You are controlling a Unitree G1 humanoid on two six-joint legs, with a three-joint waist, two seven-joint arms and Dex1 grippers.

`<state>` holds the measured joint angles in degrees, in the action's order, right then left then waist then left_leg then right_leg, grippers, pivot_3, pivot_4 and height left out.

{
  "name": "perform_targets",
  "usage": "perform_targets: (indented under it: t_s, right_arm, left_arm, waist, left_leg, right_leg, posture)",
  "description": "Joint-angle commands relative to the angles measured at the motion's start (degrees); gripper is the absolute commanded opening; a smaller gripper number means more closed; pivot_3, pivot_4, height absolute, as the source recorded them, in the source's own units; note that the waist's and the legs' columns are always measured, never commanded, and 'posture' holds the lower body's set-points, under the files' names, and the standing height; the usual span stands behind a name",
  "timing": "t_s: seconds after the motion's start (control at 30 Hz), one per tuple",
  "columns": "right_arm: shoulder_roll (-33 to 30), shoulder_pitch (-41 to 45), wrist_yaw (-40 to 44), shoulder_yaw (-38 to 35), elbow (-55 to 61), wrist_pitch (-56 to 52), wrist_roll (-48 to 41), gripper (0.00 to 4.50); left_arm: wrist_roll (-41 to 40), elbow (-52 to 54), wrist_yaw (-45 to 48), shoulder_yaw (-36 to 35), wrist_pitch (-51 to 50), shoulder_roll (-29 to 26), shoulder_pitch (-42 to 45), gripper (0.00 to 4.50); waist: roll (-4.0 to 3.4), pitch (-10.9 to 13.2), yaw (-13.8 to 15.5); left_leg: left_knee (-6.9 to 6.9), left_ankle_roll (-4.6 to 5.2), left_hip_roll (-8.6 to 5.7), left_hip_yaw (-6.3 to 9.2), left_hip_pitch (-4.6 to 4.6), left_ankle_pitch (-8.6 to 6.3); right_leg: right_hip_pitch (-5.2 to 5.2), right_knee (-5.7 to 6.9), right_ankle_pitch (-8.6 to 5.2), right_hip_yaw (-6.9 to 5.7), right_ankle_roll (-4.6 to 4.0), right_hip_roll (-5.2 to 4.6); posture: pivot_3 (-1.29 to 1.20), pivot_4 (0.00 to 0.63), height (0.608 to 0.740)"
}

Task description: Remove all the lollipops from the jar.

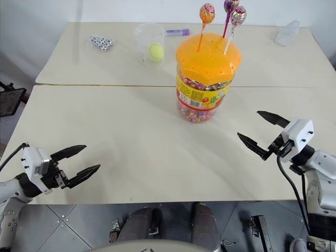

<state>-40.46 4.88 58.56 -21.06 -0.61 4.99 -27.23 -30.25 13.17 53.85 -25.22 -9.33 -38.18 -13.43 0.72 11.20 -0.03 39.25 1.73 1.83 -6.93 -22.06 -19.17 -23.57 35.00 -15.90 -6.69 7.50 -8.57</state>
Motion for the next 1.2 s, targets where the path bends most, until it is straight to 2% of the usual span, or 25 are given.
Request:
perform_targets:
  t_s: [0.03,0.1,0.17,0.23,0.27,0.4,0.5,0.63,0.8,0.97,1.07,1.2]
  right_arm:
    - [-0.77,-1.20,0.22,-1.97,5.66,-3.67,-5.28,4.50]
    - [0.88,-1.78,-2.86,-4.50,12.32,-6.85,-11.40,4.50]
    - [4.59,-1.09,-9.05,-8.33,19.27,-7.59,-19.20,4.50]
    - [7.18,-1.39,-14.46,-11.17,23.78,-8.17,-22.65,4.50]
    - [7.83,-1.78,-16.08,-11.94,25.08,-8.65,-23.34,4.50]
    - [9.99,-3.67,-23.87,-16.53,31.27,-9.38,-28.06,4.50]
    - [10.56,-5.40,-23.72,-16.12,32.70,-8.53,-26.73,4.50]
    - [12.25,-8.89,-22.30,-14.42,33.75,-7.33,-24.76,4.50]
    - [13.52,-9.25,-23.31,-13.68,33.39,-6.52,-23.56,4.50]
    - [14.50,-9.21,-24.08,-12.22,33.77,-6.44,-23.06,4.50]
    - [14.99,-9.51,-24.27,-11.80,34.02,-6.05,-22.96,4.50]
    - [15.50,-10.18,-24.08,-11.33,34.19,-5.69,-22.62,4.50]
  left_arm:
    - [-4.60,0.80,-0.61,-0.54,-4.07,-1.67,5.38,4.37]
    - [-12.00,-0.18,-0.51,-1.20,-9.90,-2.66,13.33,4.37]
    - [-19.47,-2.95,0.38,0.04,-17.03,-3.84,24.89,4.37]
    - [-21.57,-5.27,-0.17,2.56,-20.70,-3.74,34.28,4.37]
    - [-21.30,-5.96,-0.26,3.47,-21.26,-3.53,36.76,4.37]
    - [-14.79,-14.26,2.89,15.10,-20.88,1.46,56.31,4.37]
    - [-10.21,-22.48,3.43,20.66,-20.37,6.03,66.51,4.37]
    - [-3.95,-33.84,1.38,26.04,-17.77,16.09,79.67,4.37]
    - [1.31,-41.42,-1.00,27.61,-16.29,21.71,86.07,4.37]
    - [4.41,-48.17,-2.32,27.23,-14.41,26.11,91.17,4.37]
    - [5.12,-50.05,-1.84,26.56,-14.22,26.86,92.02,3.86]
    - [5.16,-50.83,-0.66,25.97,-14.75,27.66,92.63,2.70]
  waist:
    - [-0.01,0.00,0.20]
    - [-0.05,0.03,0.97]
    - [-0.06,0.03,1.31]
    - [-0.03,0.02,1.52]
    - [-0.06,0.00,1.52]
    - [-0.04,-0.01,2.07]
    - [-0.02,-0.01,1.70]
    - [-0.02,0.00,1.56]
    - [-0.04,-0.01,0.86]
    - [-0.03,0.00,1.36]
    - [-0.04,0.00,1.38]
    - [-0.04,0.00,1.49]
  left_leg:
    - [0.00,0.00,0.00,0.01,0.00,0.00]
    - [0.04,0.01,-0.01,0.08,-0.04,0.02]
    - [0.19,0.00,0.02,0.10,-0.07,0.03]
    - [0.38,-0.02,-0.01,0.21,-0.09,0.03]
    - [0.44,-0.02,0.00,0.20,-0.09,0.00]
    - [0.53,0.03,-0.25,0.12,-0.11,-0.12]
    - [0.64,0.04,-0.30,-0.08,-0.24,-0.12]
    - [0.66,0.03,-0.24,-0.28,-0.28,-0.12]
    - [0.53,0.04,-0.22,-0.44,-0.25,-0.12]
    - [0.58,0.03,-0.14,-0.45,-0.29,-0.11]
    - [0.59,0.04,-0.14,-0.45,-0.29,-0.12]
    - [0.62,0.04,-0.13,-0.44,-0.31,-0.12]
  right_leg:
    - [0.00,0.01,0.00,-0.01,0.00,0.00]
    - [-0.01,0.07,0.00,-0.04,0.00,-0.01]
    - [0.00,0.18,0.00,-0.01,0.00,0.00]
    - [0.03,0.39,0.01,-0.05,0.00,0.00]
    - [0.03,0.40,0.01,-0.05,0.00,0.00]
    - [0.09,0.41,0.03,-0.12,0.04,0.05]
    - [0.09,0.31,0.03,-0.17,0.04,0.12]
    - [0.09,0.19,0.02,-0.18,0.04,0.26]
    - [0.04,0.03,0.02,-0.06,0.05,0.28]
    - [0.04,-0.03,0.02,-0.05,0.04,0.37]
    - [0.04,-0.04,0.02,-0.02,0.04,0.37]
    - [0.05,-0.03,0.02,-0.03,0.04,0.37]
  posture:
    - [0.00,0.150,0.740]
    - [0.00,0.150,0.740]
    - [0.00,0.150,0.740]
    - [0.00,0.150,0.740]
    - [0.00,0.150,0.740]
    - [0.00,0.150,0.740]
    - [0.00,0.150,0.740]
    - [0.00,0.150,0.740]
    - [0.00,0.150,0.740]
    - [0.00,0.150,0.740]
    - [0.00,0.150,0.740]
    - [0.00,0.150,0.740]
